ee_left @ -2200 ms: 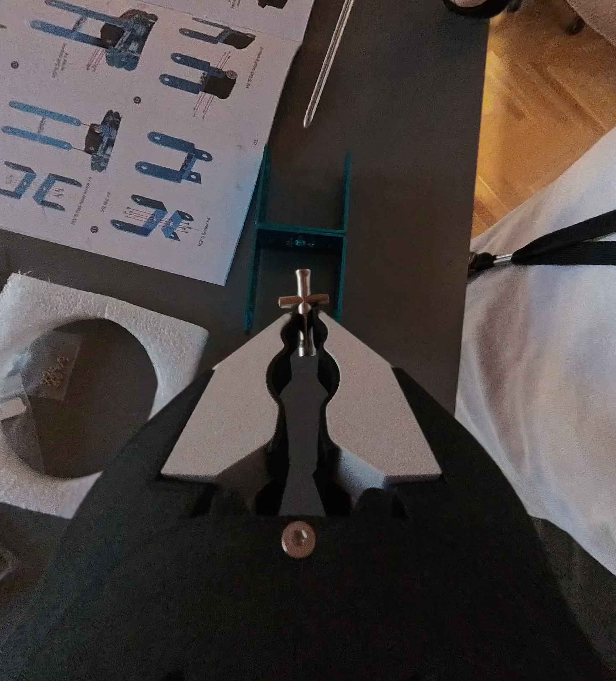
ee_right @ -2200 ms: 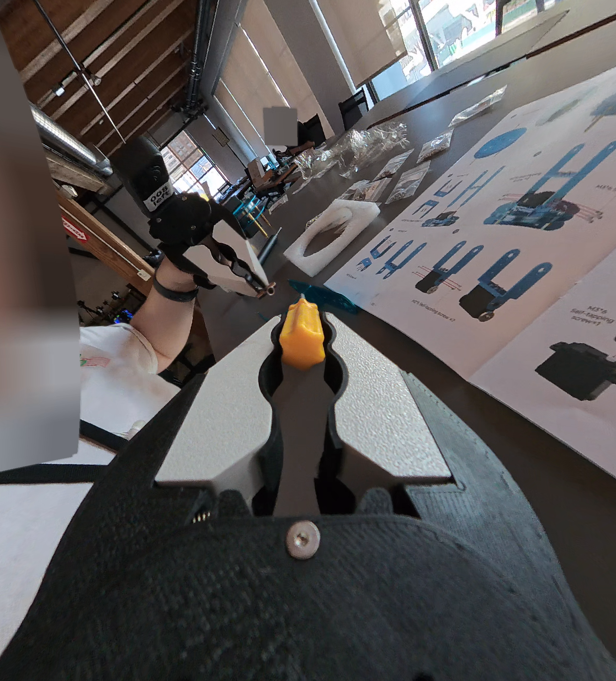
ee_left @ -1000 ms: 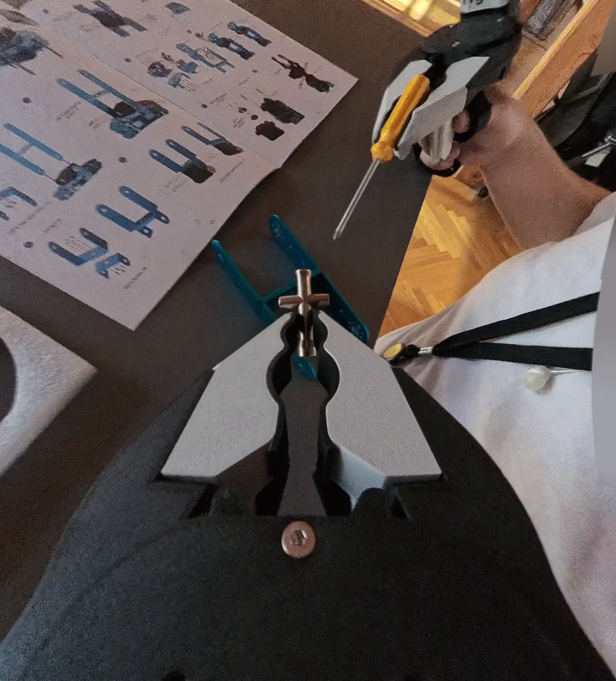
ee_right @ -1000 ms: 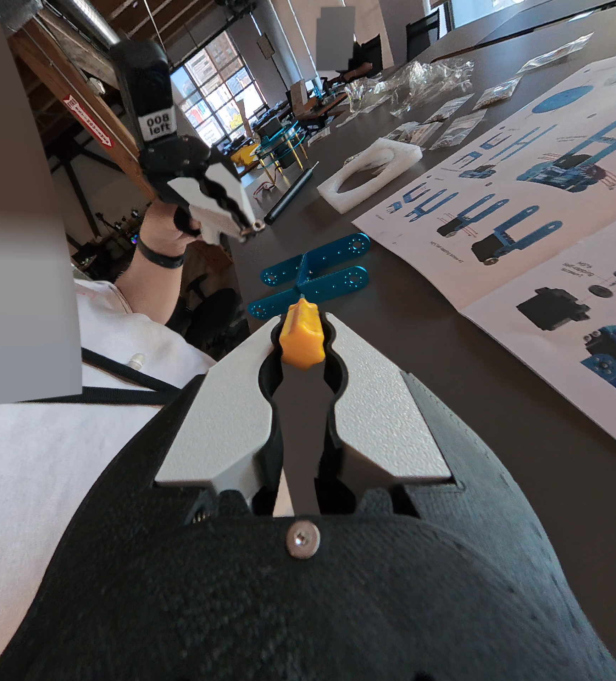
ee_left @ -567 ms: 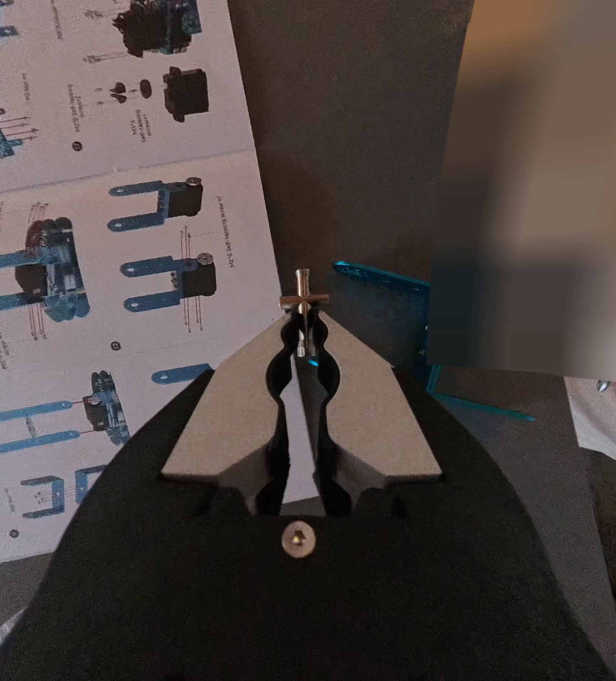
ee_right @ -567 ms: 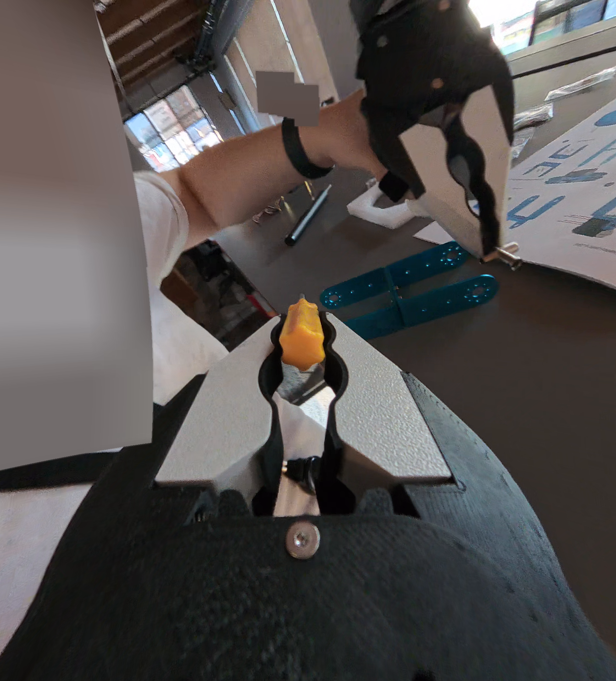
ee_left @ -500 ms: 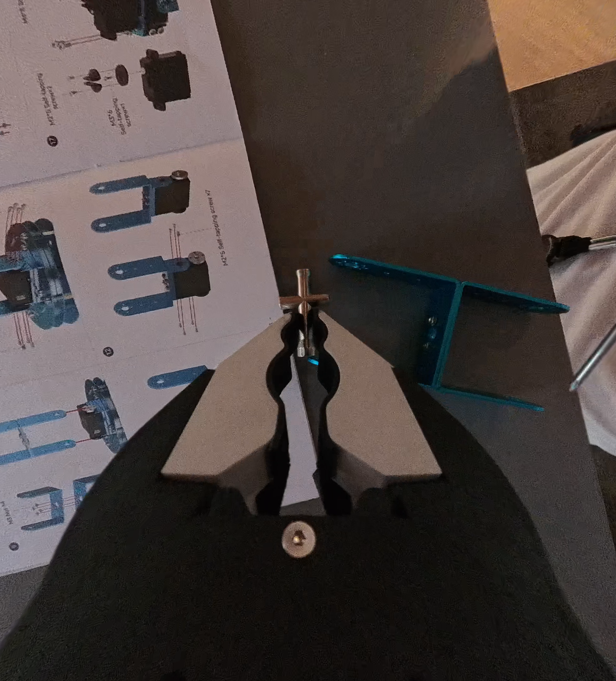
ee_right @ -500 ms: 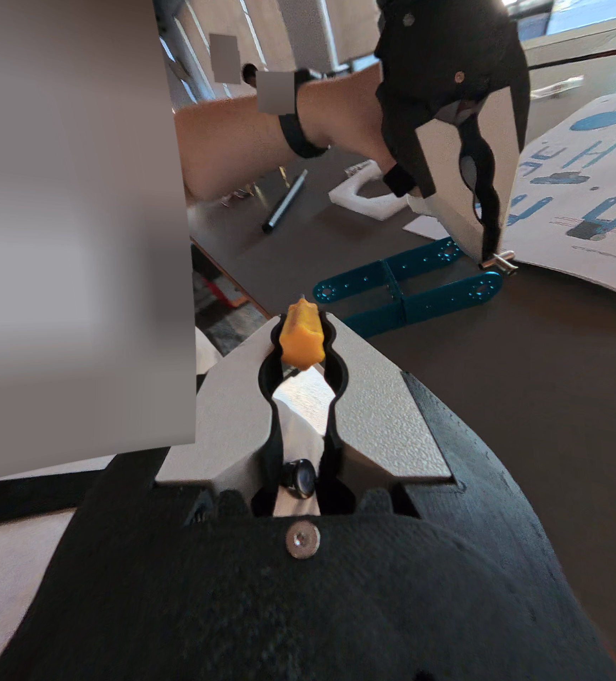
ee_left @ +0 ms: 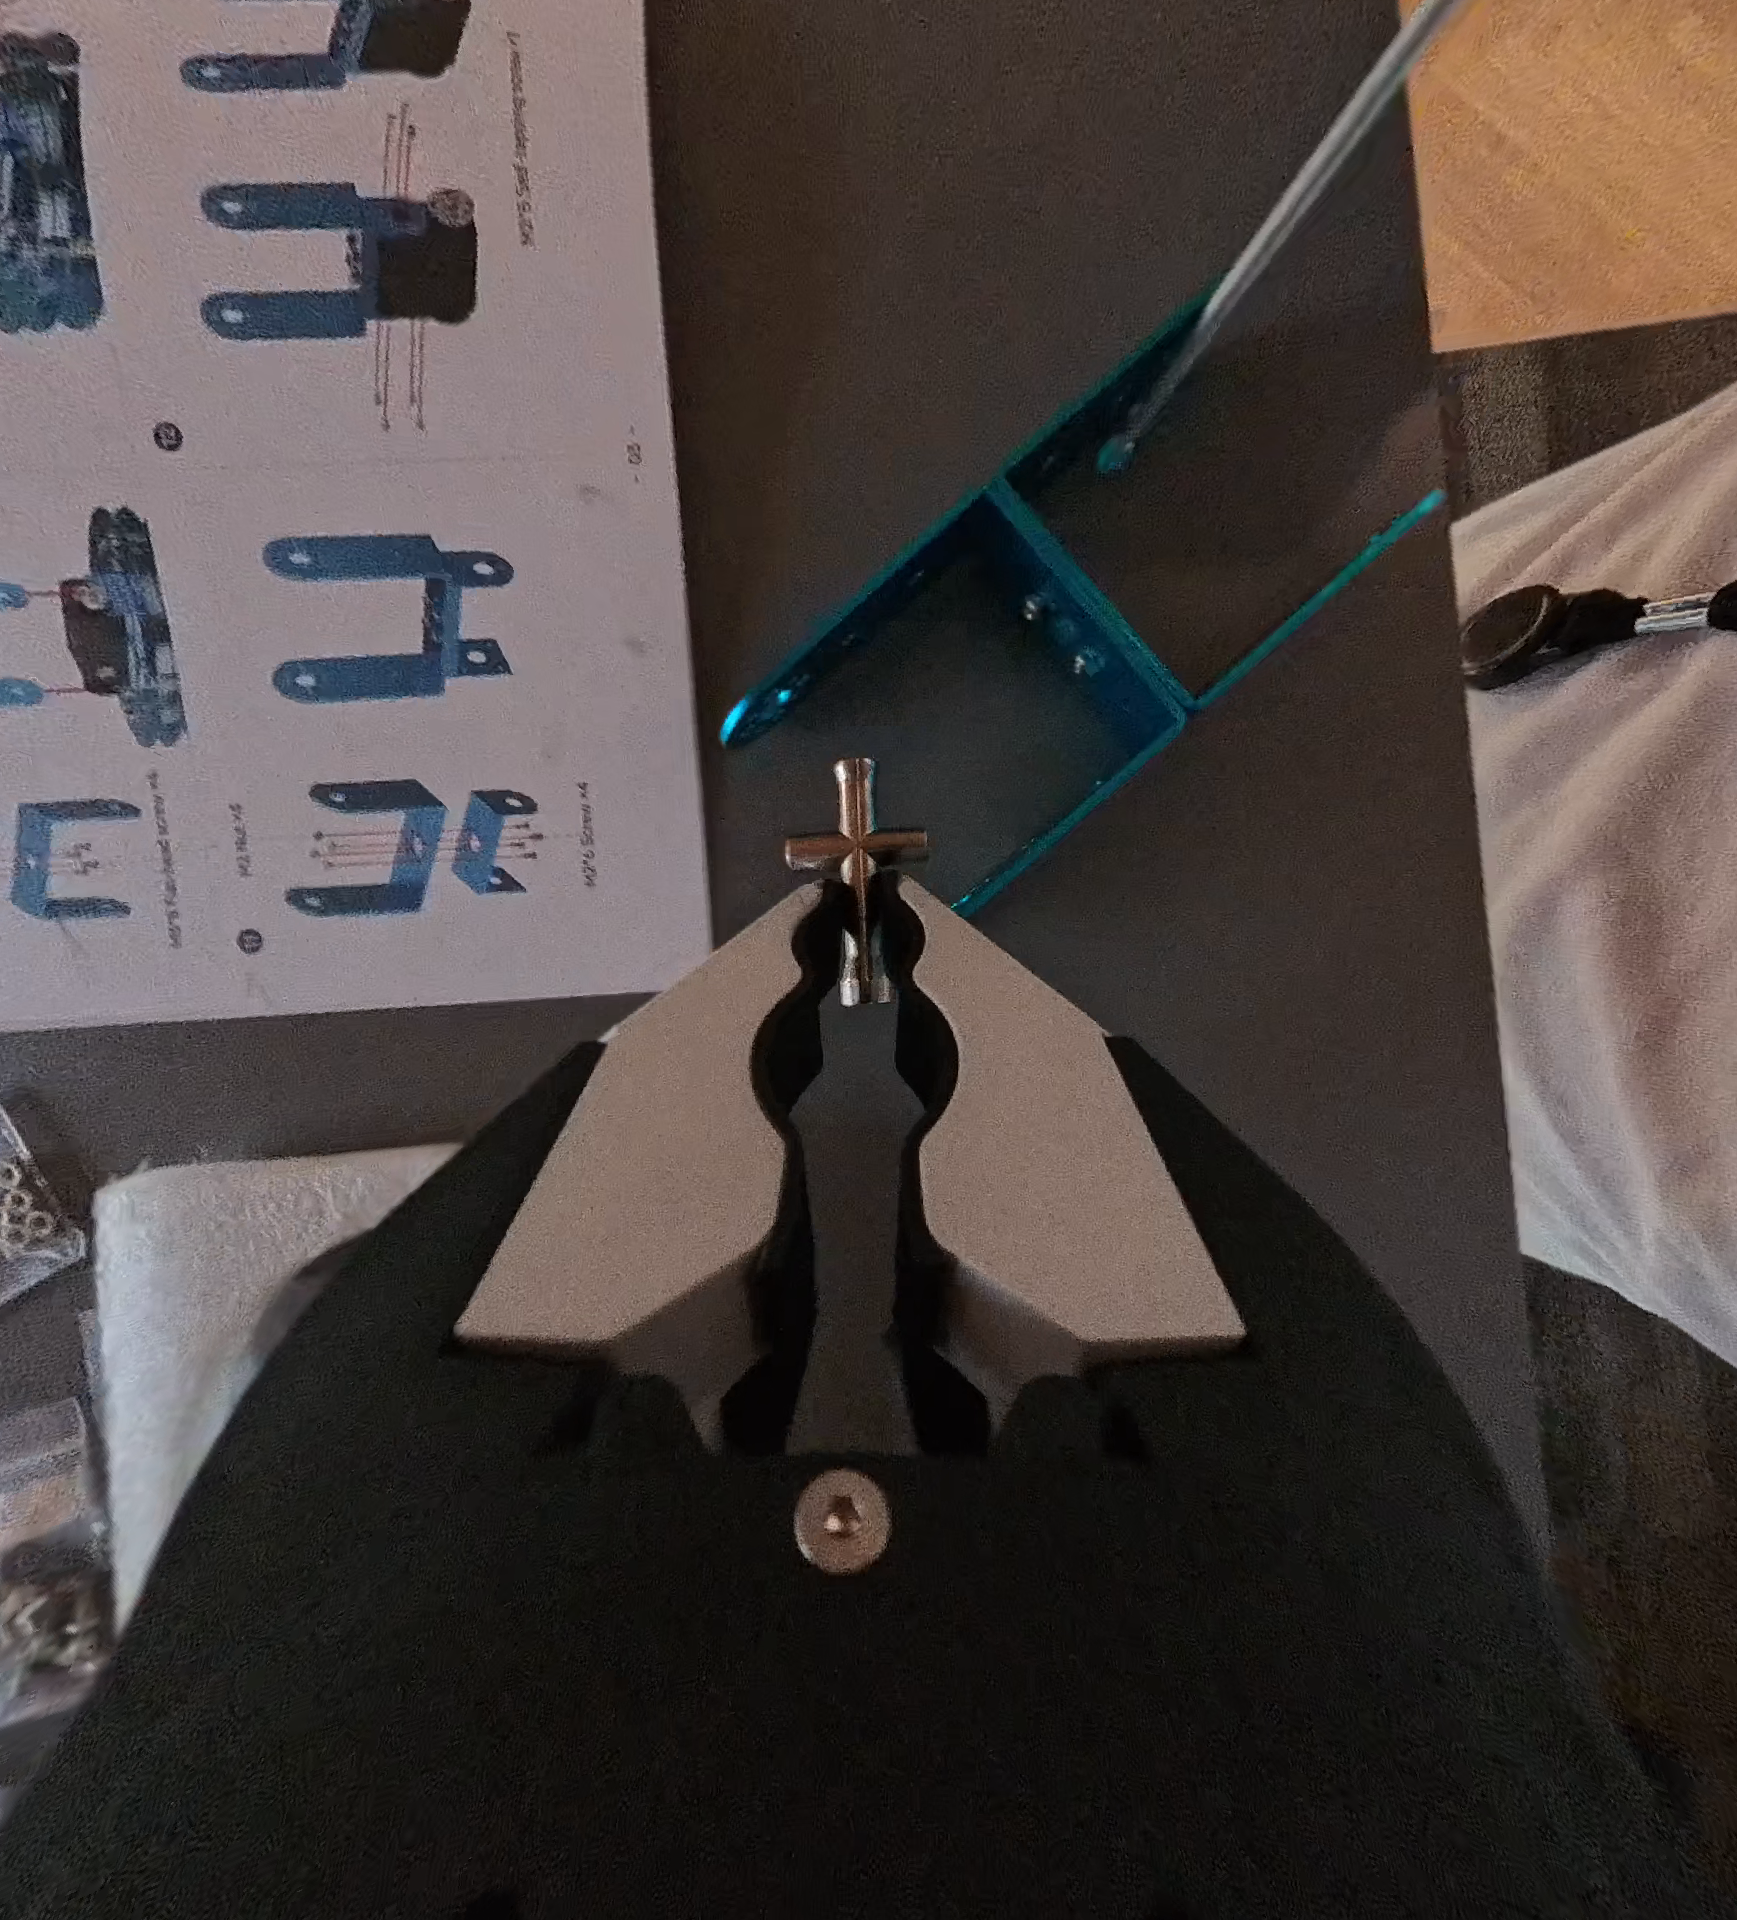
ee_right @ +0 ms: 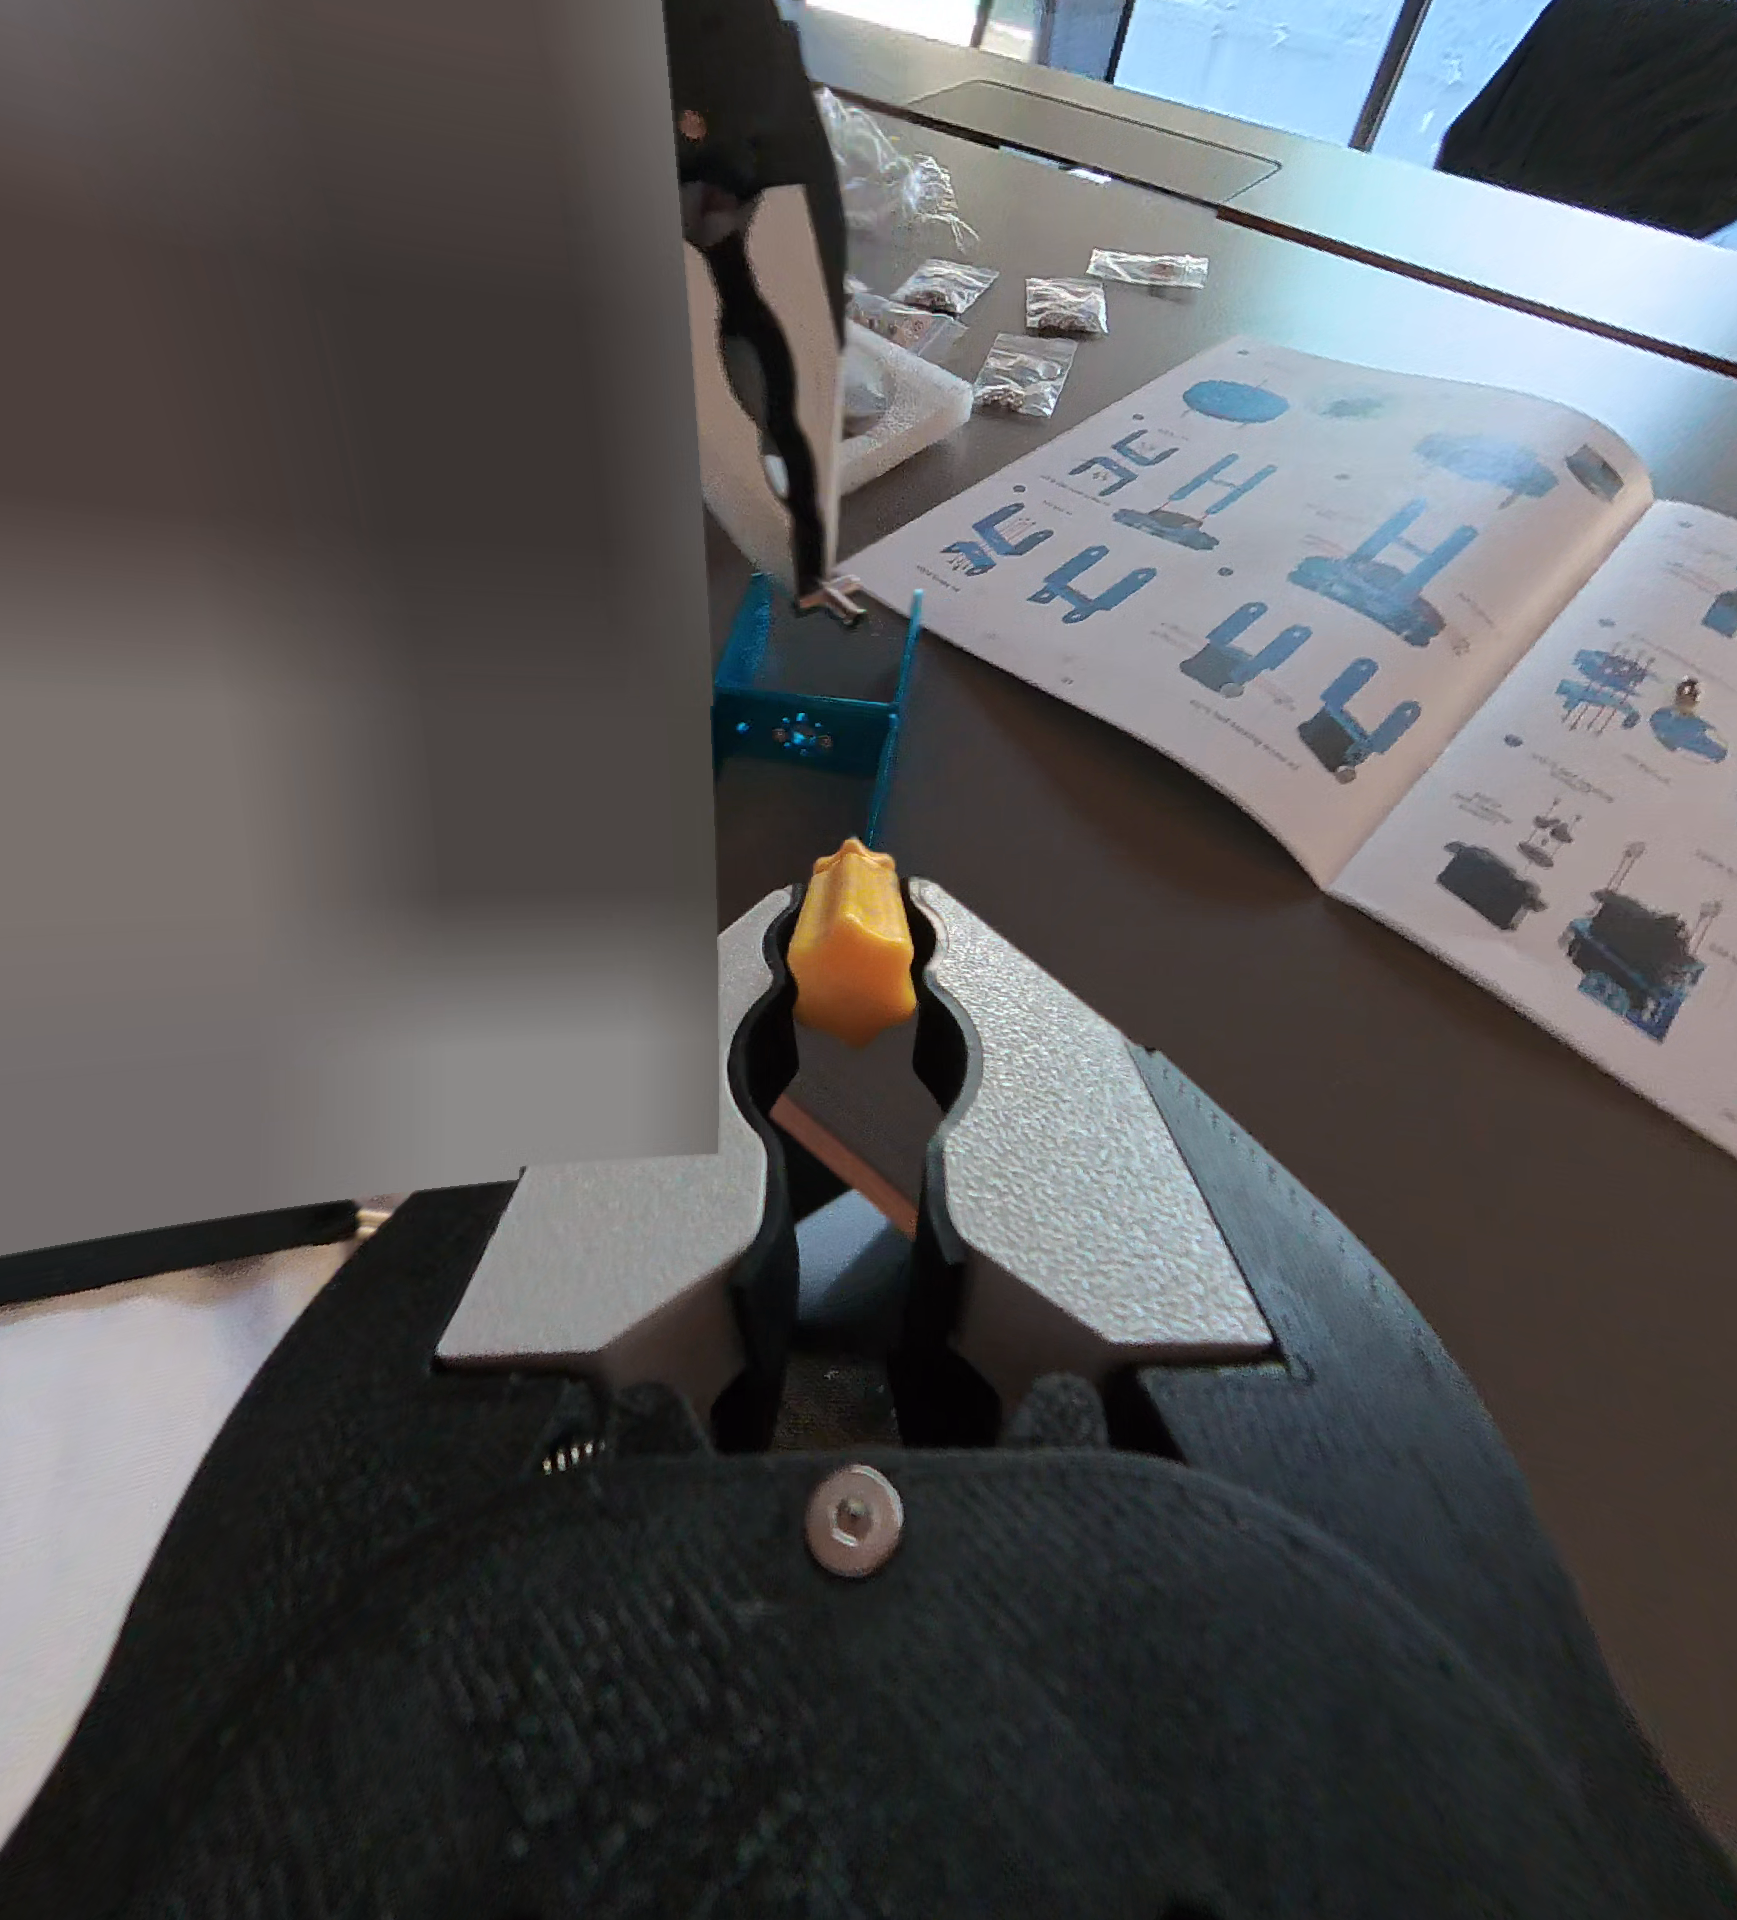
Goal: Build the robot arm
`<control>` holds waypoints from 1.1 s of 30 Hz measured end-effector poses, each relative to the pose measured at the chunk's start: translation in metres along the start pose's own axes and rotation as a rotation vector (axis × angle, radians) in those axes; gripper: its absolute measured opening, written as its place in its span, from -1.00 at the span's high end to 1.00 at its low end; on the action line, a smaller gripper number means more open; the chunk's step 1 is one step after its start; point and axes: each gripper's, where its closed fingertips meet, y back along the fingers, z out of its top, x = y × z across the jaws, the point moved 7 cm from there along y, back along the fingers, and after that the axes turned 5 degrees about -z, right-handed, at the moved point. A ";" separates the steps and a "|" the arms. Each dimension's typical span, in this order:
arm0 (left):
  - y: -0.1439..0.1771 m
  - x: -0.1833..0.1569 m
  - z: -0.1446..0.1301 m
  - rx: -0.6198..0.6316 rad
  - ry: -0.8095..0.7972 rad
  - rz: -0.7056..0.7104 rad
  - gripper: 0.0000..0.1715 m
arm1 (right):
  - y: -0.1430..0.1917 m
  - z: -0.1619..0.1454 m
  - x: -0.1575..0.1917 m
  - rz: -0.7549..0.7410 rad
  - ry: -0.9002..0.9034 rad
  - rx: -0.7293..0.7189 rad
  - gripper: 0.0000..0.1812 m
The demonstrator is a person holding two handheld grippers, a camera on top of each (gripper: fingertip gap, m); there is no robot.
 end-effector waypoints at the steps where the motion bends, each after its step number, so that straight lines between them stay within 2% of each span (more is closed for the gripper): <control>1: 0.002 -0.008 -0.004 -0.008 0.018 0.009 0.94 | -0.004 0.002 -0.007 0.012 0.015 0.004 0.83; 8: 0.002 -0.059 -0.015 -0.070 0.147 0.081 0.94 | -0.046 0.020 -0.044 0.168 0.125 0.019 0.82; 13: 0.002 -0.058 -0.003 -0.134 0.185 0.135 0.94 | -0.054 0.022 -0.055 0.275 0.101 0.018 0.82; 19: -0.019 -0.047 0.005 -0.047 0.156 0.117 0.94 | -0.051 0.011 -0.087 0.538 -0.288 0.003 0.82; 28: -0.024 -0.047 0.011 -0.086 0.172 0.111 0.94 | -0.065 -0.013 -0.106 0.748 -0.751 0.121 0.83; 30: -0.025 -0.047 0.011 -0.090 0.183 0.103 0.94 | -0.066 -0.013 -0.106 0.777 -0.814 0.130 0.83; 33: -0.025 -0.048 0.010 -0.091 0.189 0.105 0.94 | -0.069 -0.015 -0.105 0.749 -0.806 0.153 0.83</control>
